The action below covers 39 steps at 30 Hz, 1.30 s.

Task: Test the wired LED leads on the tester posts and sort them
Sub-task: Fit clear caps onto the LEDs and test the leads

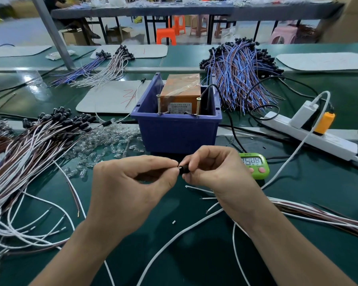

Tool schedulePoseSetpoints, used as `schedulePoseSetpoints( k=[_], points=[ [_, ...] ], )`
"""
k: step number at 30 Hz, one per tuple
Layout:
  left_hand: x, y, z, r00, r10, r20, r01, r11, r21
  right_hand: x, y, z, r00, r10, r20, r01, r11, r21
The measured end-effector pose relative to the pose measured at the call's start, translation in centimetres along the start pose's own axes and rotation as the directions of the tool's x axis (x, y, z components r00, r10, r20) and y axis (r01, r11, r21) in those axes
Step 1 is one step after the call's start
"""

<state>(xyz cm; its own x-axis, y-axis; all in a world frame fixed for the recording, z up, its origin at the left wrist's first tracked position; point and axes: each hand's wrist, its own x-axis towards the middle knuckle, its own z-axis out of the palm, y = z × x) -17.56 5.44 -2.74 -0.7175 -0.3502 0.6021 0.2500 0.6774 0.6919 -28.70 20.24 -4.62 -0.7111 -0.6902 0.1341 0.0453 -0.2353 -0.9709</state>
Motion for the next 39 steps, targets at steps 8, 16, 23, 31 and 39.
schedulePoseSetpoints(
  k=[8,16,23,31,39],
  points=[
    [-0.1,-0.2,0.1,1.000,-0.005,0.008,0.005,0.999,0.035,-0.2,-0.2,0.2,0.996,-0.046,-0.075,0.035,0.989,-0.143],
    [0.0,-0.5,0.0,0.999,0.019,0.041,-0.022,0.997,0.075,-0.1,0.0,0.2,0.990,-0.073,-0.120,0.055,0.987,-0.154],
    [-0.1,-0.6,0.5,0.999,0.010,0.035,-0.013,0.998,0.063,-0.2,-0.2,0.1,0.987,-0.127,-0.102,0.090,0.948,-0.307],
    [-0.2,-1.3,1.1,0.979,-0.193,-0.071,0.178,0.969,-0.170,-0.2,-0.6,0.1,0.993,-0.085,-0.077,0.069,0.979,-0.190],
    [-0.1,-0.9,1.2,0.967,-0.254,0.026,0.251,0.925,-0.285,-0.2,-0.8,-0.1,0.993,-0.064,-0.099,0.037,0.967,-0.253]
  ],
)
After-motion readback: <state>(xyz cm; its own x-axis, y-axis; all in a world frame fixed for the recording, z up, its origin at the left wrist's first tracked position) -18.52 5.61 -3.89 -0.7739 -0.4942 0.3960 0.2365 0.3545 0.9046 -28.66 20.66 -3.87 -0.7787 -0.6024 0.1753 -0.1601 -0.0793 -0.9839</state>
